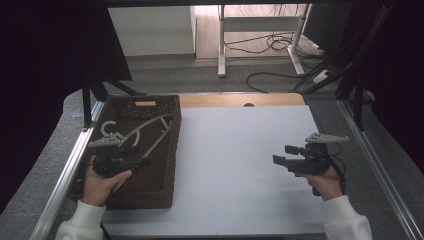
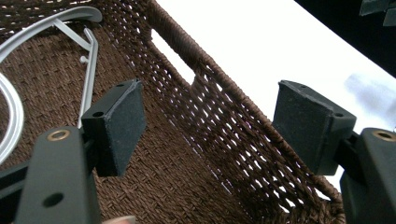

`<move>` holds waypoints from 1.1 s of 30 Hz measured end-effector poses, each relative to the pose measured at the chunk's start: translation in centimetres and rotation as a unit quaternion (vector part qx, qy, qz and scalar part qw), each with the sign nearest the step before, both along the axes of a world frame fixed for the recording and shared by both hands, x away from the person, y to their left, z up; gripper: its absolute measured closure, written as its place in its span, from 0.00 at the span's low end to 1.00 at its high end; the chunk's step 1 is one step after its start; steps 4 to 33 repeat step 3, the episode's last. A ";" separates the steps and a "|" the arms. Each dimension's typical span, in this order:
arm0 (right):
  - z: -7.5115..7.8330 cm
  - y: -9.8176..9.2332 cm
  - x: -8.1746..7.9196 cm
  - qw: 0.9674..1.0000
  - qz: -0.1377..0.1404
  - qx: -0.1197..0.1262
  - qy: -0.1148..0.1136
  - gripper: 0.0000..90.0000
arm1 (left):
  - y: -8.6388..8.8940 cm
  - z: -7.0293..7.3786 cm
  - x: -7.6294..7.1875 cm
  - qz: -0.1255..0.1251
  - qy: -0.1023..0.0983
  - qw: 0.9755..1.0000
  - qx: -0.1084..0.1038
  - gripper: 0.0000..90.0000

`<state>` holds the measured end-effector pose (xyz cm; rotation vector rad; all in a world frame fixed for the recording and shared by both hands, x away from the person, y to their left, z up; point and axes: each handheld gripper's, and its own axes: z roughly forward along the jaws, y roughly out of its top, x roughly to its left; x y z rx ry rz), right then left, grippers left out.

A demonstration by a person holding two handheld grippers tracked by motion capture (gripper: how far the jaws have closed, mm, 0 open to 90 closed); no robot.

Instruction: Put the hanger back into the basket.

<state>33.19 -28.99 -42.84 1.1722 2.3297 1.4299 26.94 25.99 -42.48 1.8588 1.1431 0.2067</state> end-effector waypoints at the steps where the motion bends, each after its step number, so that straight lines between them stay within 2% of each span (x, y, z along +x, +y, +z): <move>1: 0.0 0.0 0.0 1.000 -0.001 -0.004 -0.001 0.29 | 0.0 -0.1 0.0 -0.001 0.001 1.000 -0.001 0.28; 33: 0.0 0.0 0.0 1.000 -0.004 -0.008 -0.003 0.28 | -0.1 -0.2 0.0 -0.002 0.001 1.000 0.002 0.28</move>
